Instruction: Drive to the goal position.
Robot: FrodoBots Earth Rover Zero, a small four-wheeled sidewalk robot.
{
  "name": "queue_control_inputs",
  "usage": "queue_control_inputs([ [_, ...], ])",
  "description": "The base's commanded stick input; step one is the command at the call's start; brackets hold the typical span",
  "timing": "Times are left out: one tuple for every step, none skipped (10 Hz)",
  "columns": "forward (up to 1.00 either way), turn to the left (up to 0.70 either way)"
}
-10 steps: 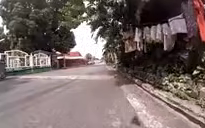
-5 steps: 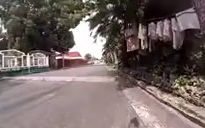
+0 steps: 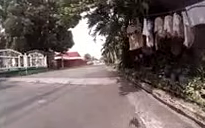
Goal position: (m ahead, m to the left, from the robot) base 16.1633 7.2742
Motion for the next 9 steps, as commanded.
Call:
queue_control_inputs([
  [0.7, 0.0],
  [0.7, 0.0],
  [0.7, 0.0],
  [0.7, 0.0],
  [0.7, 0.0],
  [0.7, 0.0],
  [0.7, 0.0],
  [0.7, 0.0],
  [0.7, 0.0],
])
